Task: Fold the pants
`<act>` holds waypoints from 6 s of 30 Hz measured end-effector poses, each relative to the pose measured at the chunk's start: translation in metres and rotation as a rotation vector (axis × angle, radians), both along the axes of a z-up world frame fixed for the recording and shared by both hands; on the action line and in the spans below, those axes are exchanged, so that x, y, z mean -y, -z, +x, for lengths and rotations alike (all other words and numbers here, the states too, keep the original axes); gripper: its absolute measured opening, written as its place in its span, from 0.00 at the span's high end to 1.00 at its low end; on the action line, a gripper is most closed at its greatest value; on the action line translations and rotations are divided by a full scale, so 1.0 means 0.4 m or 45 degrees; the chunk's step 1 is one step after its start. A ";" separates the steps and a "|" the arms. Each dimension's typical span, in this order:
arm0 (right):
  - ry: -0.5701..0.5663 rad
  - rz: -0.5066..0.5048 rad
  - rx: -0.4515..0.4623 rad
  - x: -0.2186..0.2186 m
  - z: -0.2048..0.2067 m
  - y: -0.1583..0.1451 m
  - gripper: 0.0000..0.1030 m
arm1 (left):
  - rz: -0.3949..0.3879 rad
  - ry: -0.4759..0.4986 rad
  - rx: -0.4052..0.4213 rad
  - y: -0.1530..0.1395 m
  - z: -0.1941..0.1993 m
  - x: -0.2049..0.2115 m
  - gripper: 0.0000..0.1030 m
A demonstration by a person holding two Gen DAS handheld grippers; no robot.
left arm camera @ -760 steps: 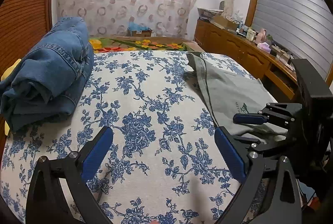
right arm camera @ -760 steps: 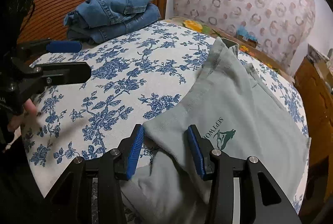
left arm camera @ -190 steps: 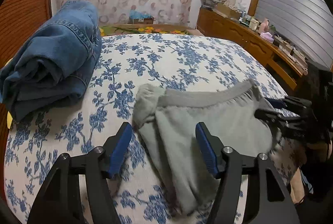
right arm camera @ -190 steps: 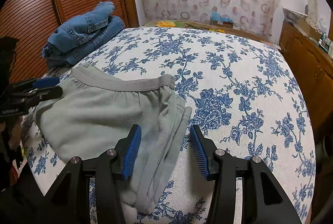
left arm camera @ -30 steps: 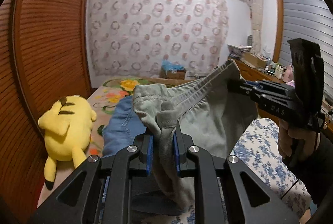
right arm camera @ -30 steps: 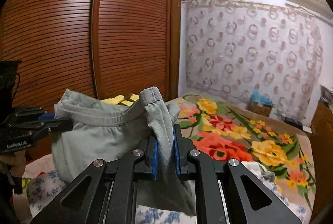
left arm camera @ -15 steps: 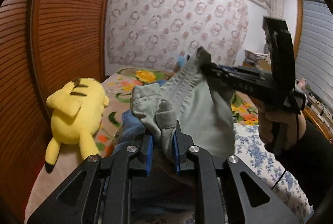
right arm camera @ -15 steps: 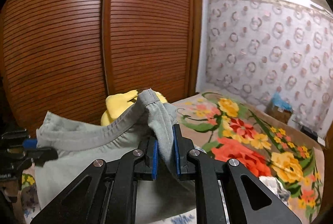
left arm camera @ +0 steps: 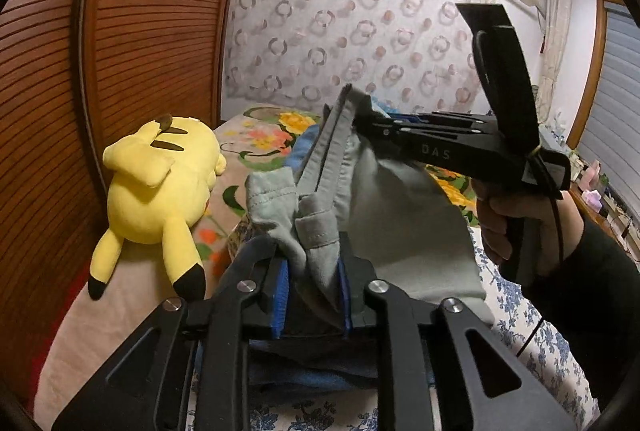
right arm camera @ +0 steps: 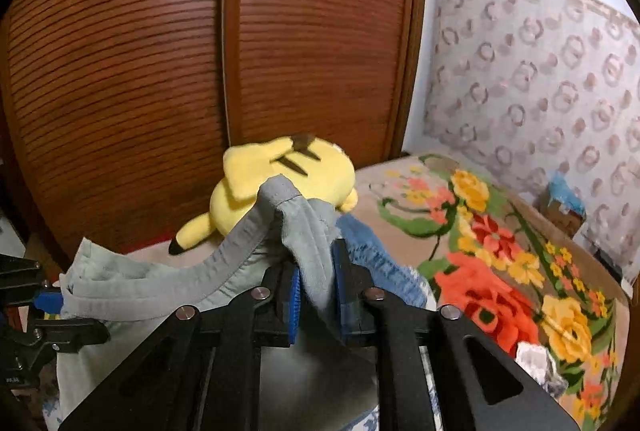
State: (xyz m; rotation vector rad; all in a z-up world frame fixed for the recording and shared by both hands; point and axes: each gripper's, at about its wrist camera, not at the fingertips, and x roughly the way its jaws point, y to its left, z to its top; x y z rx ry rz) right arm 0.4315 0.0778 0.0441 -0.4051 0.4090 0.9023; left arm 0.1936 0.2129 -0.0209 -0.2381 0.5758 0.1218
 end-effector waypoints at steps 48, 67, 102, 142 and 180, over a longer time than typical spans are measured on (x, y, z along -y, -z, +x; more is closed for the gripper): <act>0.220 0.149 -0.192 0.135 -0.076 -0.002 0.61 | 0.149 0.019 -0.054 0.016 -0.049 0.057 0.46; 0.319 0.187 -0.054 0.337 -0.470 -0.005 0.60 | 0.228 0.114 0.007 -0.051 -0.151 0.134 0.24; 0.594 0.337 -0.012 0.579 -0.880 0.019 0.60 | 0.162 0.448 0.120 -0.077 -0.223 0.407 0.17; 0.799 0.414 0.120 0.645 -1.145 -0.008 0.40 | 0.217 0.434 0.240 -0.177 -0.335 0.543 0.00; 0.845 0.421 0.144 0.668 -1.135 0.004 0.21 | 0.234 0.353 0.196 -0.159 -0.355 0.526 0.00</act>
